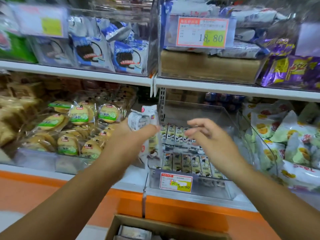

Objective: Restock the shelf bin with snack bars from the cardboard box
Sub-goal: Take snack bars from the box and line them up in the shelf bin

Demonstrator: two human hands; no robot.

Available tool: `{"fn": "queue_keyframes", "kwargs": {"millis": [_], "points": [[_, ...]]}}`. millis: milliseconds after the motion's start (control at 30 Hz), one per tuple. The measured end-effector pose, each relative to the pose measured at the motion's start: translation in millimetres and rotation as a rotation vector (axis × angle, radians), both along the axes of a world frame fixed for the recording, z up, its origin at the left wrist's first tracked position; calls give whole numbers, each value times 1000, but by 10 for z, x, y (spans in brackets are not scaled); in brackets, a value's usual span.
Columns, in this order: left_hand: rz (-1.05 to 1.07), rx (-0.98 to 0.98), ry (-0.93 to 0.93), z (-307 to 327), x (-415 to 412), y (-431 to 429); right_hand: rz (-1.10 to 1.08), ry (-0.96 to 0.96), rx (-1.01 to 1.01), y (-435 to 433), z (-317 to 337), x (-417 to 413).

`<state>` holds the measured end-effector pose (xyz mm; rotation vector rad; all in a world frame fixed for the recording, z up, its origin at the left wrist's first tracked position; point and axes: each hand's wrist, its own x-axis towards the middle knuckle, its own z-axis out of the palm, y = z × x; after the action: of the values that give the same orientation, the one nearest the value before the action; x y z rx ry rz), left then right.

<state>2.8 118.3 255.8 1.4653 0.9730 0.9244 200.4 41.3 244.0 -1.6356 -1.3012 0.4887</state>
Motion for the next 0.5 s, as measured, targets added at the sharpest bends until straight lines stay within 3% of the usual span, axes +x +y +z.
{"fn": "queue_keyframes", "kwargs": {"millis": [67,133,300,500], "points": [[-103,-197,-119,-9,62,-84,163,119,-46,-253,-7,-242],[-182,-248,-175,-25,110,-178,243,163,-77,-397,-78,-401],[-237,-244,-201,-68,159,-270,185,211,13,-510,-87,-412],[-185,-195,-294,-21,97,-207,176,259,-21,-623,-50,-316]]}}
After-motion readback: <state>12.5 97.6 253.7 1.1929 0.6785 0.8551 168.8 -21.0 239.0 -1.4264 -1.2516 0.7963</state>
